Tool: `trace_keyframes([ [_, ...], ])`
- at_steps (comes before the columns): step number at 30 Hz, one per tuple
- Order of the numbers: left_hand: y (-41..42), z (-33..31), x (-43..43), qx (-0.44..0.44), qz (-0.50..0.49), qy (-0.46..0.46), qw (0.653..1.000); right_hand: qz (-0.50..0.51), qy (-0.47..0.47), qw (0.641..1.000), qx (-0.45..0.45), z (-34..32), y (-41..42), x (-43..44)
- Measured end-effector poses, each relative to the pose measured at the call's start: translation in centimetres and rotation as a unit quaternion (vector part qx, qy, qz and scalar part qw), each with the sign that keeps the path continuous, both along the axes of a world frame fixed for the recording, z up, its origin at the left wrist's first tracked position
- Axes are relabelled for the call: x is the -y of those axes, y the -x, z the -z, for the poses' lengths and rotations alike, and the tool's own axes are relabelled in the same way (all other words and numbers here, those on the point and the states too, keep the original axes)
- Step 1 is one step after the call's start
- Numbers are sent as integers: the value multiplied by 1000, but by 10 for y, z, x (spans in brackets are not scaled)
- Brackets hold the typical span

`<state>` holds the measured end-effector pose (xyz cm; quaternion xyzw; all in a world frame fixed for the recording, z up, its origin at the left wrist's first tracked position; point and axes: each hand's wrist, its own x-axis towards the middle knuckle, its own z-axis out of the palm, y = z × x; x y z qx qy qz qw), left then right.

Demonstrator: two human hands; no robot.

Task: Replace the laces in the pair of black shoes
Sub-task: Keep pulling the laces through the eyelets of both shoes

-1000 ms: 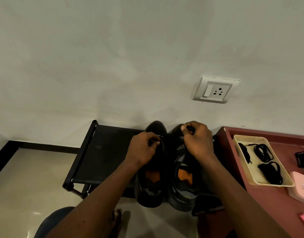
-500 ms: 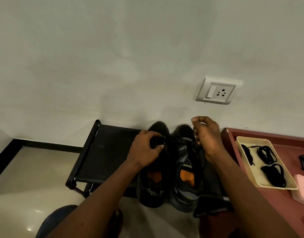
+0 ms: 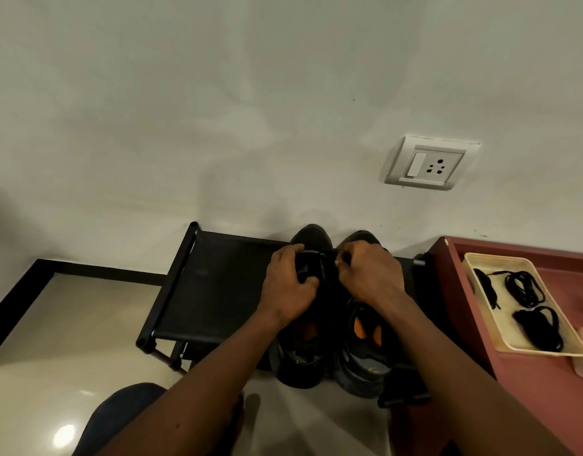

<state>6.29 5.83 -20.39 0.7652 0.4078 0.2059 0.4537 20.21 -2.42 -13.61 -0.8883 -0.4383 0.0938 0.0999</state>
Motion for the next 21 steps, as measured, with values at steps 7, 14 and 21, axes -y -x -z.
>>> trace_keyframes([
  [7, -1, 1, 2, 42, -48, 51, 997, 43, 13, 999, 20, -9, -16, 11],
  [14, -1, 1, 1, 26, -53, 52, 997, -8, 39, 997, 59, 0, -11, 7],
  [21, -1, -2, 1, 13, -40, 47, 998, -111, 10, 991, 77, 7, -8, -16],
])
